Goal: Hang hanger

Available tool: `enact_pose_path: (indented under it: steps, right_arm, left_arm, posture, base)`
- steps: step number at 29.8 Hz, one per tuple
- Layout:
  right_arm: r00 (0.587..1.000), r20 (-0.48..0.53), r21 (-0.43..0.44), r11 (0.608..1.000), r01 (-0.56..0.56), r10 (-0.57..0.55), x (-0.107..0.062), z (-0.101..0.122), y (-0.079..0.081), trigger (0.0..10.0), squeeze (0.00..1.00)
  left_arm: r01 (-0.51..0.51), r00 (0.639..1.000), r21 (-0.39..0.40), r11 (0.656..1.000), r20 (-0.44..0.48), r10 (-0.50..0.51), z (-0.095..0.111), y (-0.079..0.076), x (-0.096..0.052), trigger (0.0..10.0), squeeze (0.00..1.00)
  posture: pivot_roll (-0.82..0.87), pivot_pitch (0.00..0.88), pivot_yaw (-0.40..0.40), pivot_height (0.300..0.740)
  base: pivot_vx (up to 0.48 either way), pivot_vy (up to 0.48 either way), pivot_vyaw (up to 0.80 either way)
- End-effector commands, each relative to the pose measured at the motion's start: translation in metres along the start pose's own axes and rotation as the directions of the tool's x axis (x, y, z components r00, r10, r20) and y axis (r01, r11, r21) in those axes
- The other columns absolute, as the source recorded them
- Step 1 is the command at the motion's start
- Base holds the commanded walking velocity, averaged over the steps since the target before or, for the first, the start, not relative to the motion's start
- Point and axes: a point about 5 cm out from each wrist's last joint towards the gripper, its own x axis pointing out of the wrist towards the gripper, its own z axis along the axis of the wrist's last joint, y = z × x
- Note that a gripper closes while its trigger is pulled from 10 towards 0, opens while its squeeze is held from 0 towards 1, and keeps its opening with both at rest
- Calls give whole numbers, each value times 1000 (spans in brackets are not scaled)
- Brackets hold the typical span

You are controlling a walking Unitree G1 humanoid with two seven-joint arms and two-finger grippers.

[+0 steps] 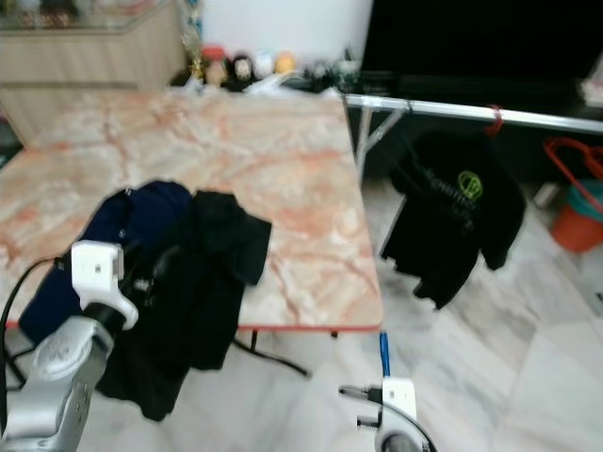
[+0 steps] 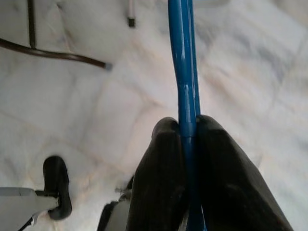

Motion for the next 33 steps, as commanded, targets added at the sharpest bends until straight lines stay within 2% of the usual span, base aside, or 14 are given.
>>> enact_pose_path:
  steps: [1, 11, 15, 20, 24, 25, 26, 27, 29, 30, 33]
  right_arm:
    - [1000, -6, 8, 1000, 10, -10, 0, -1, -2, 10000, 0]
    - [1000, -4, 8, 1000, 9, -9, 0, -1, -2, 10000, 0]
    - [1000, -6, 4, 1000, 6, -6, 0, -1, -2, 10000, 0]
    - [1000, -6, 7, 1000, 5, -5, 0, -1, -1, 10000, 0]
    - [1000, -6, 7, 1000, 6, -6, 0, -1, -1, 10000, 0]
    - [1000, -6, 8, 1000, 7, -7, 0, -1, -1, 10000, 0]
    - [1000, -6, 8, 1000, 7, -7, 0, -1, -1, 10000, 0]
    - [1000, -6, 7, 1000, 6, -6, 0, -1, -1, 10000, 0]
    - [1000, -7, 7, 1000, 5, -5, 0, -1, -1, 10000, 0]
    - [1000, -7, 8, 1000, 5, -5, 0, -1, -1, 10000, 0]
    - [1000, -6, 10, 1000, 3, -3, 0, -1, 0, 10000, 0]
  left_arm:
    - [6, 1000, 5, 1000, 8, -6, 3, -1, 1, 10000, 0]
    - [6, 1000, 11, 1000, 3, -6, 2, -1, 1, 10000, 0]
    - [2, 1000, 21, 1000, 3, -2, 2, 0, 1, 10000, 0]
    - [-23, 999, 29, 999, -47, 25, -7, 5, -1, 10000, 0]
    - [-42, 991, 22, 999, -130, 45, -25, 12, -6, 10000, 0]
    - [-63, 981, 38, 997, -182, 69, -37, 17, -9, 10000, 0]
    - [-63, 981, 38, 997, -182, 69, -37, 17, -9, 10000, 0]
    - [-56, 962, 73, 996, -264, 73, -54, 21, -14, 10000, 0]
    - [-41, 936, 108, 993, -344, 76, -70, 23, -19, 10000, 0]
    - [-32, 886, 124, 992, -455, 85, -93, 27, -28, 10000, 0]
    - [-22, 834, 136, 991, -543, 93, -118, 30, -39, 10000, 0]
  posture:
    - [85, 0, -15, 740]
    - [85, 0, -17, 740]
    - [88, 0, -17, 740]
    - [90, 0, -15, 740]
    - [90, 0, -15, 740]
    - [90, 0, -15, 740]
    - [90, 0, -15, 740]
    - [90, 0, -15, 740]
    - [90, 0, -15, 740]
    - [98, 0, -17, 740]
    - [96, 0, -14, 740]
  base:
    - [-277, 0, 0]
    - [-270, 0, 0]
    - [0, 0, 0]
    - [0, 0, 0]
    - [0, 0, 0]
    - [0, 0, 0]
    - [0, 0, 0]
    - [0, 0, 0]
    - [0, 0, 0]
    - [0, 0, 0]
    - [0, 0, 0]
